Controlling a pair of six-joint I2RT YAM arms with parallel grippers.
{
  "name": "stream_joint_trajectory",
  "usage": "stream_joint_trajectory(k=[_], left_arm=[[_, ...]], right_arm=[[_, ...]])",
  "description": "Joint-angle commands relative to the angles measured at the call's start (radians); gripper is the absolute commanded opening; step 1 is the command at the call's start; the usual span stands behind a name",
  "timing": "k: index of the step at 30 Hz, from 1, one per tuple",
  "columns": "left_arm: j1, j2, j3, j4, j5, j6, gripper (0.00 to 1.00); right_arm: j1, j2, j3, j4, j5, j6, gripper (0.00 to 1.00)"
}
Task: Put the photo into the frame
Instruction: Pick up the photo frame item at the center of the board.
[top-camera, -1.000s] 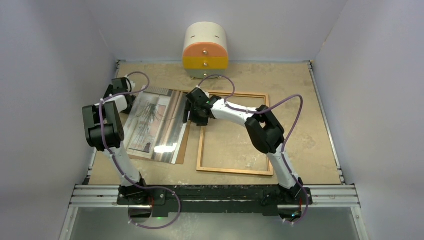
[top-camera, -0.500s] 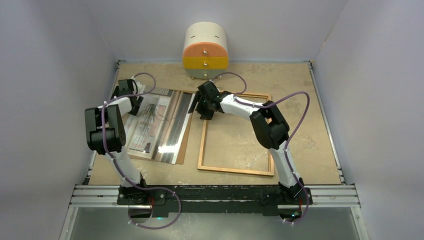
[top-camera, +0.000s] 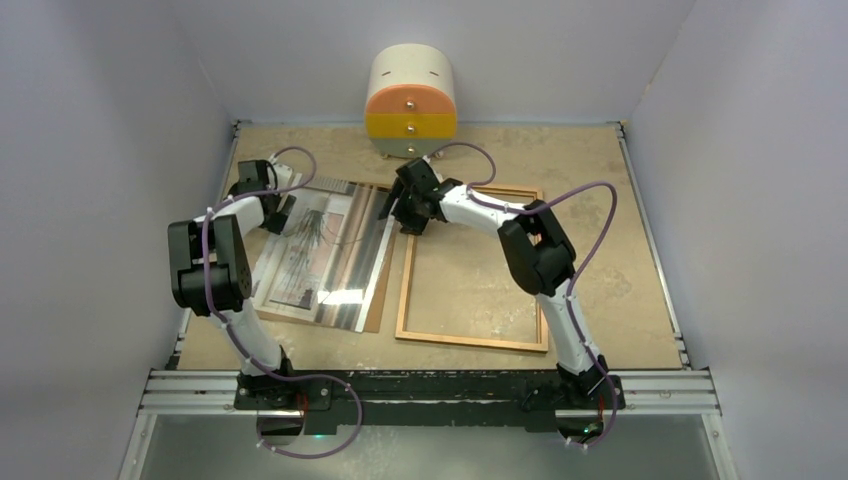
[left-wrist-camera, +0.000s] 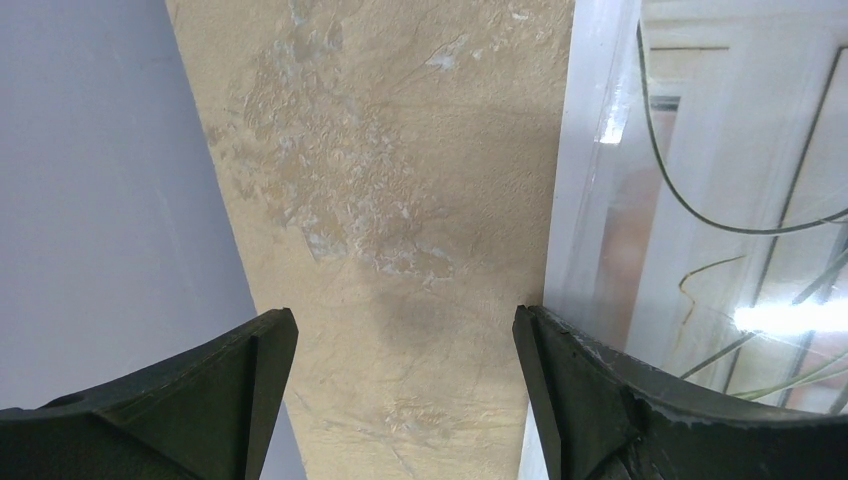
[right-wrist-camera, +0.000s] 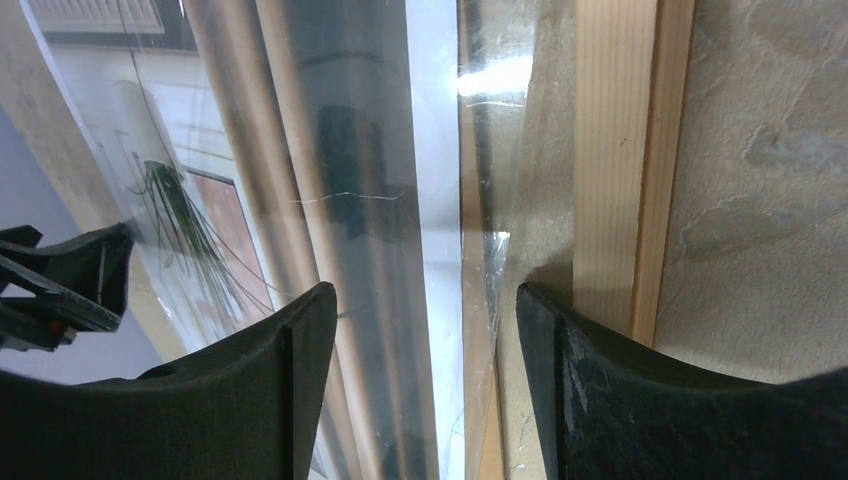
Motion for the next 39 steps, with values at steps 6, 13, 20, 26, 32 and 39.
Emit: stream_joint_trajectory(k=[6, 13, 20, 26, 32, 39], left_arm=[[-0.030, -0.014, -0.109, 0.095, -0.058, 0.070, 0.85], [-0.042, 0.003, -0.121, 0.127, -0.074, 0.083, 0.85], [-0.047, 0.014, -0.122, 0.123, -0.054, 0.082, 0.85], [-0.047, 0.020, -0.113, 0.105, -0.032, 0.091, 0.85], [-0.053, 0.028, -0.108, 0.093, -0.012, 0.101, 0.84], [-0.069, 0.037, -0.109, 0.090, -0.023, 0.113, 0.83]], right_arm=[[-0.044, 0.038, -0.026, -0.108, 0.136, 0.064, 0.69], [-0.060, 0.098, 0.057, -0.170, 0.167, 0.061, 0.69], [-0.059, 0.130, 0.067, -0.094, 0.104, 0.064, 0.68], [-0.059, 0.110, 0.027, 0.030, 0.018, 0.072, 0.67], [-0.059, 0.003, -0.079, 0.187, -0.030, 0.107, 0.65], [-0.058, -0.053, -0.039, 0.241, -0.046, 0.090, 0.62]])
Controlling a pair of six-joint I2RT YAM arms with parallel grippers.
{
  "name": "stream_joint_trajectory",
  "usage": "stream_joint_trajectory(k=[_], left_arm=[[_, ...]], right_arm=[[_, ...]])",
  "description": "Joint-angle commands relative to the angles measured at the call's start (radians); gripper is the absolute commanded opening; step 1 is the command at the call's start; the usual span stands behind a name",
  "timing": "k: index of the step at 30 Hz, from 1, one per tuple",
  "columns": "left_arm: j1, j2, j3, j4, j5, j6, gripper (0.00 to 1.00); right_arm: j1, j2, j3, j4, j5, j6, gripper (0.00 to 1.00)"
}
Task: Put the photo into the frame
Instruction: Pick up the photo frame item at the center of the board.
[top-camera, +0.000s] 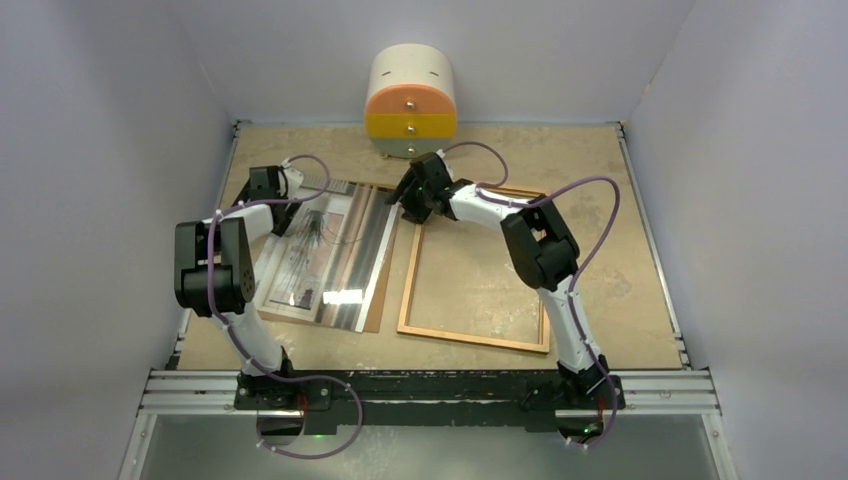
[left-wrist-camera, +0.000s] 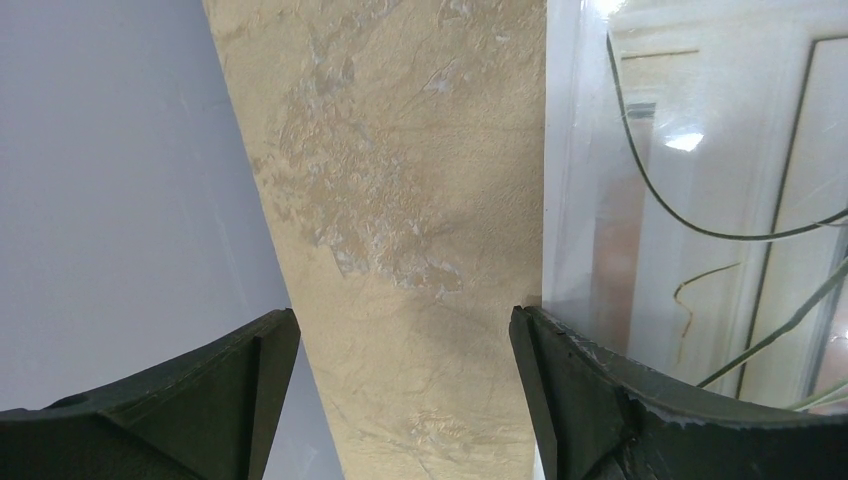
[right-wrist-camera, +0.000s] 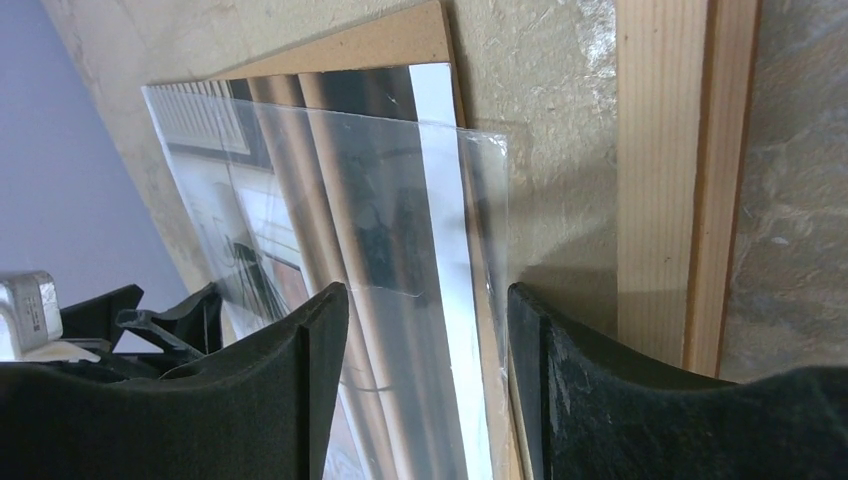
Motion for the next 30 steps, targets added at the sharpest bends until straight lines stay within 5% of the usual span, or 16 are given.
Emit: stream_joint_trajectory(k=[1, 25, 30], left_arm=[[-0.016, 0.054, -0.018, -0.071, 0.062, -0.002, 0.83], [-0.021, 0.056, 0.037, -0.151, 0.109, -0.042, 0.83], [-0.021, 0.062, 0.065, -0.190, 0.136, -0.063, 0.83]], right_arm=[[0.001, -0.079, 0.013, 0.039, -0.028, -0.010, 0.61], [0.022, -0.056, -0.036, 0.258, -0.255, -0.031, 0.60], [0.022, -0.036, -0.073, 0.346, -0.307, 0.000, 0.53]])
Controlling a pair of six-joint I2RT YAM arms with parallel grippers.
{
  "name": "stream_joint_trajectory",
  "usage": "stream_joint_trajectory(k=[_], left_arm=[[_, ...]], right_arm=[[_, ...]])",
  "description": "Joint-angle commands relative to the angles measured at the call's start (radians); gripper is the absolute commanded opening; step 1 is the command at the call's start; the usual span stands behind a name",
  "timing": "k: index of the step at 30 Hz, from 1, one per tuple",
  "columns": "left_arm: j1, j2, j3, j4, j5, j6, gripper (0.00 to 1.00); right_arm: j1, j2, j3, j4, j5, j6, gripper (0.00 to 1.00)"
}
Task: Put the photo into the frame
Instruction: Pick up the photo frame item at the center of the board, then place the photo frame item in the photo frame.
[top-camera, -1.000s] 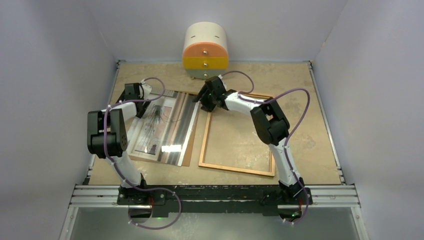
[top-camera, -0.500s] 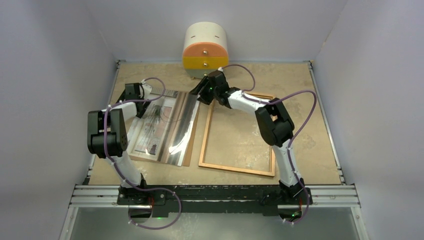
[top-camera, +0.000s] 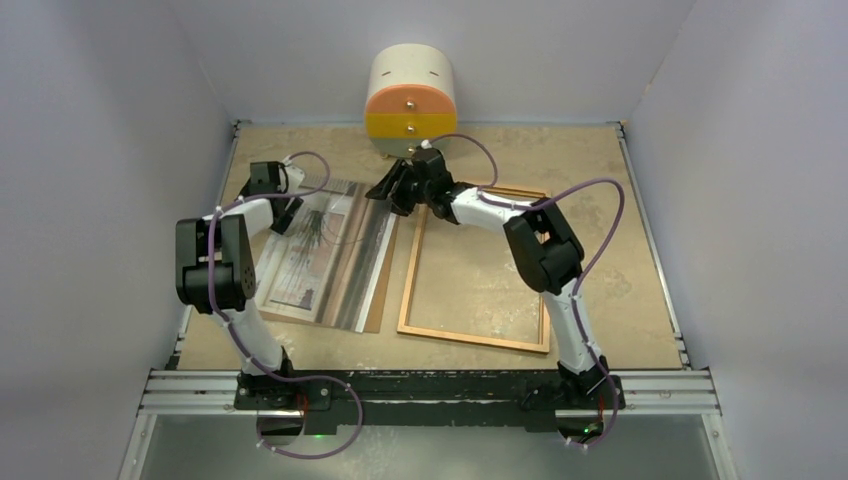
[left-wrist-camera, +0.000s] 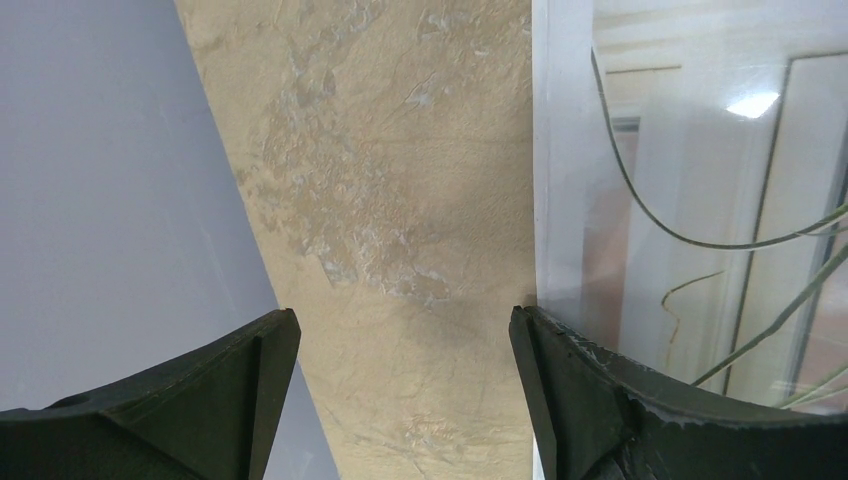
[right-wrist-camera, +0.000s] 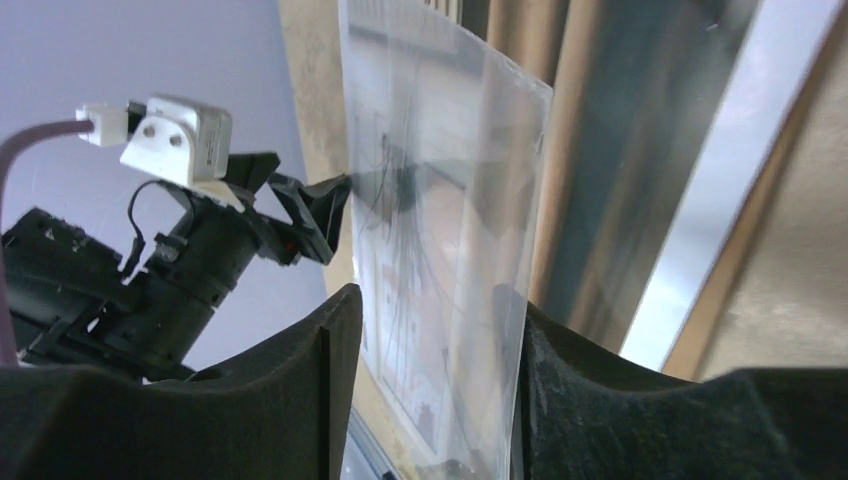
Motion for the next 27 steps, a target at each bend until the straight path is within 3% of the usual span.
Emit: stream_joint_trajectory(k=[1, 4, 5, 8, 15, 19, 22, 27], left_arm=[[-0.016, 0.042, 0.013, -0.122, 0.119, -0.056, 0.83], [-0.014, 0.040, 0.022, -0.133, 0.117, -0.053, 0.83], [-0.010, 0.039, 0.031, -0.143, 0.121, -0.053, 0.83], [0.019, 0.037, 0.081, -0.182, 0.126, -0.060, 0.84], [0.097, -0.042, 0.268, -0.265, 0.115, -0.010, 0.87], [0.084, -0.075, 0.362, -0.387, 0.193, -0.015, 0.88], [0.021, -0.112, 0.353, -0.446, 0.234, -0.020, 0.88], [-0.176, -0.160, 0.242, -0.423, 0.221, -0.031, 0.88]], right_arm=[[0.012, 0.017, -0.013, 0.094, -0.085, 0.017, 0.49], [0.012, 0.006, -0.013, 0.107, -0.100, 0.020, 0.34], [0.012, 0.001, -0.007, 0.097, -0.115, 0.016, 0.22], [0.004, -0.031, 0.013, 0.065, -0.132, -0.010, 0.01], [-0.055, -0.186, 0.038, -0.161, -0.207, -0.154, 0.00], [-0.142, -0.339, -0.093, -0.321, -0.235, -0.269, 0.00], [-0.237, -0.447, -0.242, -0.443, -0.233, -0.377, 0.00], [-0.367, -0.537, -0.386, -0.581, -0.184, -0.529, 0.00]])
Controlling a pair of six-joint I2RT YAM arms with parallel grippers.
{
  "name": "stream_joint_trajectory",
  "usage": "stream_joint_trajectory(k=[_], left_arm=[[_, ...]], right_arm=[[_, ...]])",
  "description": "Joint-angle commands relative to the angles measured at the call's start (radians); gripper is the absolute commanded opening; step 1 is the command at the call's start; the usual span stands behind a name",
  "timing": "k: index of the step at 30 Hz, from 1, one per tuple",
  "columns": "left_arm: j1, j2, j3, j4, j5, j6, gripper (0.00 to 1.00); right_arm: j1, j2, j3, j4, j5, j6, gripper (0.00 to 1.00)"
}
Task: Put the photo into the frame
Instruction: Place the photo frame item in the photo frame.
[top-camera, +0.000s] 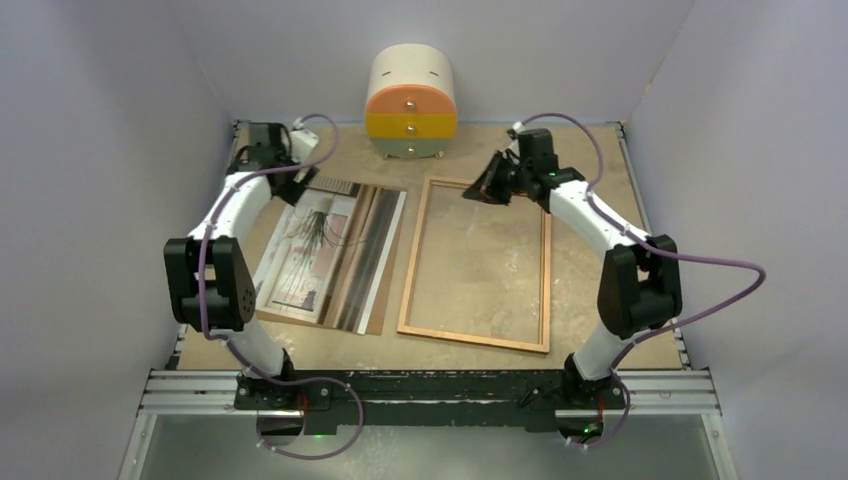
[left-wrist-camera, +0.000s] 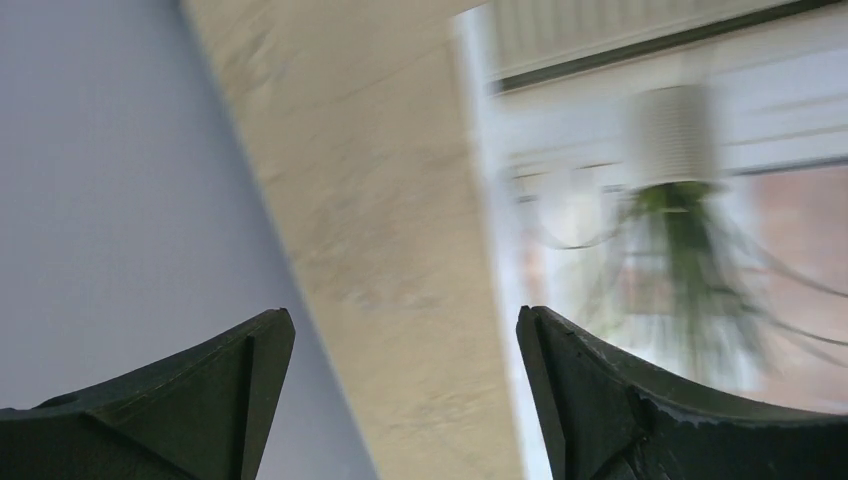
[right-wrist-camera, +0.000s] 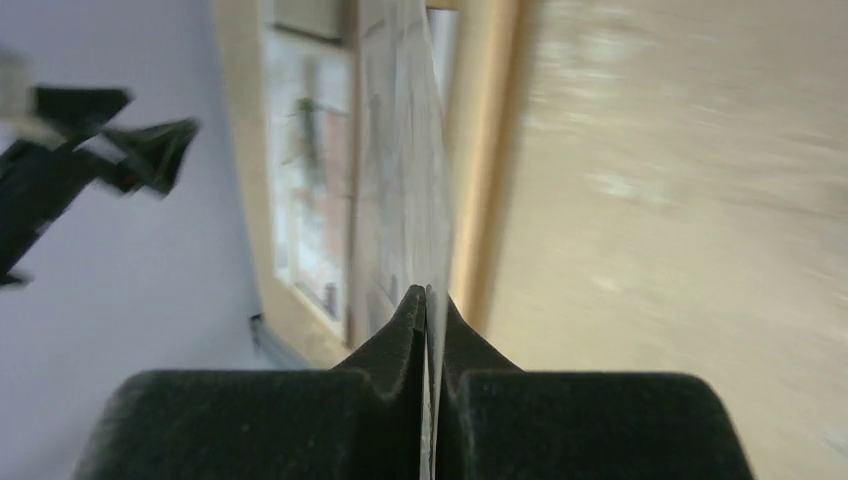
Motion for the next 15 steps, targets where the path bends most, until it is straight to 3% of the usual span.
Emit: stream_joint_trajectory(k=[1, 5, 6, 9, 12, 14, 15], left_arm=[[-0.193, -0.042, -0.082, -0.038, 0.036, -0.011, 0.88], [-0.327, -0.009, -0.120, -0.013, 0.007, -0.028, 0.89], [-0.355, -0.001, -0.133, 0.004, -0.009, -0.024, 0.89], [-0.422, 0.046, -0.148, 0.027, -0.065, -0.007, 0.89], [-0.455, 0.073, -0.153, 0.040, -0.088, -0.002, 0.89], [-0.469, 0.081, -0.155, 0.047, -0.097, 0.000, 0.89], [-0.472, 0.082, -0.156, 0.049, -0.099, 0.001, 0.89]], right_arm=[[-0.081, -0.026, -0.105, -0.237, 0.059, -0.204, 0.00], [-0.106, -0.019, -0.102, -0.310, 0.221, -0.281, 0.03], [-0.116, -0.007, -0.096, -0.319, 0.223, -0.290, 0.12], [-0.136, 0.034, -0.080, -0.315, 0.237, -0.285, 0.53], [-0.147, 0.073, -0.057, -0.322, 0.257, -0.259, 0.68], [-0.148, 0.084, -0.042, -0.340, 0.284, -0.245, 0.95], [-0.149, 0.082, -0.041, -0.351, 0.303, -0.237, 0.98]])
